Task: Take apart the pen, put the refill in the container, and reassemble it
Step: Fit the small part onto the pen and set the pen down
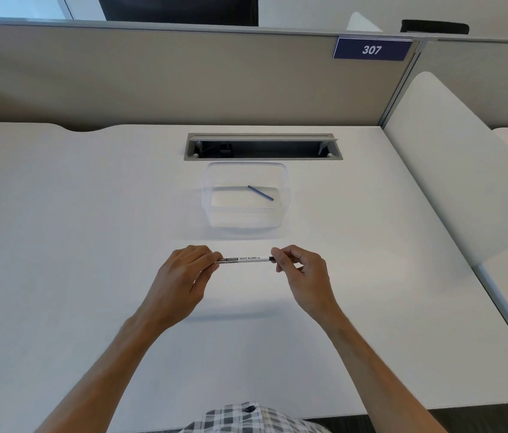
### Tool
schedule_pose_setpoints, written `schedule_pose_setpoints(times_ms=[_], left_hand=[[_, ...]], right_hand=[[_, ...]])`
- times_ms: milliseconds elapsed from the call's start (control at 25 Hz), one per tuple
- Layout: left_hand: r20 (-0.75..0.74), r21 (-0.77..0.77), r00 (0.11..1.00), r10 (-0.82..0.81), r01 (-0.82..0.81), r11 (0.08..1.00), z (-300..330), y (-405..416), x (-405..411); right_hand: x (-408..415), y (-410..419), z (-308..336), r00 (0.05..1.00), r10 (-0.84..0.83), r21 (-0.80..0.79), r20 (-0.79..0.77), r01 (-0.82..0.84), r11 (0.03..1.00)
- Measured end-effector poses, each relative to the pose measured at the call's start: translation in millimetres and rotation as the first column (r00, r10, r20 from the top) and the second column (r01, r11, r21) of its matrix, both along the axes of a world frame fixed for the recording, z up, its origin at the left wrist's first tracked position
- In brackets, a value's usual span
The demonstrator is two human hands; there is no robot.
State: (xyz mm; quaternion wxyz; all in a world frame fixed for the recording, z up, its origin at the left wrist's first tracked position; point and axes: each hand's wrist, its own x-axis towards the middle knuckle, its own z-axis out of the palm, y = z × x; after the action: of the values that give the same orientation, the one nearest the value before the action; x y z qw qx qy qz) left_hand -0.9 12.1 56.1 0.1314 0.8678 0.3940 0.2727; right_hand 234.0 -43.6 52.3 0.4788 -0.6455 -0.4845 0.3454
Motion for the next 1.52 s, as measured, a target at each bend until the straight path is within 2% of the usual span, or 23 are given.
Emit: schedule_pose_setpoints(times_ms=[160,240,400,520,840,1120,1280,1520], left_hand=[[0.001,-0.003,1.000,-0.011,0.011,1.000,2,0,0],[0.001,-0.013,1.000,-0.012,0.012,1.000,3,-1,0],[-0.003,-0.020,1.000,-0.006,0.006,1.000,3,-1,-2],[0.002,-0.021,1.000,-0.007,0.007,1.000,3,0,-1],[0.011,0.024,1.000,-0.006,0.006,1.000,9,-1,2],[-0.004,0.038,1.000,-0.020,0.020,0.999,11,-1,2],[0.006,0.038,1.000,-0.009,0.008,0.999,11,1,-1],[0.031,0.058,0.999,-0.016,0.014,0.998,11,2,2]], right_hand=[[-2,1,0,0.997,-0.006,-0.055,0.071,0.010,0.998],[-3,1,1,0.998,-0.017,-0.078,0.056,0.021,0.997],[1,-2,4,0.999,0.047,-0.024,-0.027,-0.048,0.999],[5,-5,5,0.995,0.094,0.002,0.018,-0.094,0.996],[4,-6,4,0.993,0.093,0.005,0.076,-0.093,0.996],[-4,-4,5,0.999,0.049,-0.041,0.024,-0.048,0.998],[2,-4,8,0.998,0.067,0.016,-0.007,-0.067,0.998],[7,-9,9,0.982,0.124,0.043,0.145,-0.132,0.990]])
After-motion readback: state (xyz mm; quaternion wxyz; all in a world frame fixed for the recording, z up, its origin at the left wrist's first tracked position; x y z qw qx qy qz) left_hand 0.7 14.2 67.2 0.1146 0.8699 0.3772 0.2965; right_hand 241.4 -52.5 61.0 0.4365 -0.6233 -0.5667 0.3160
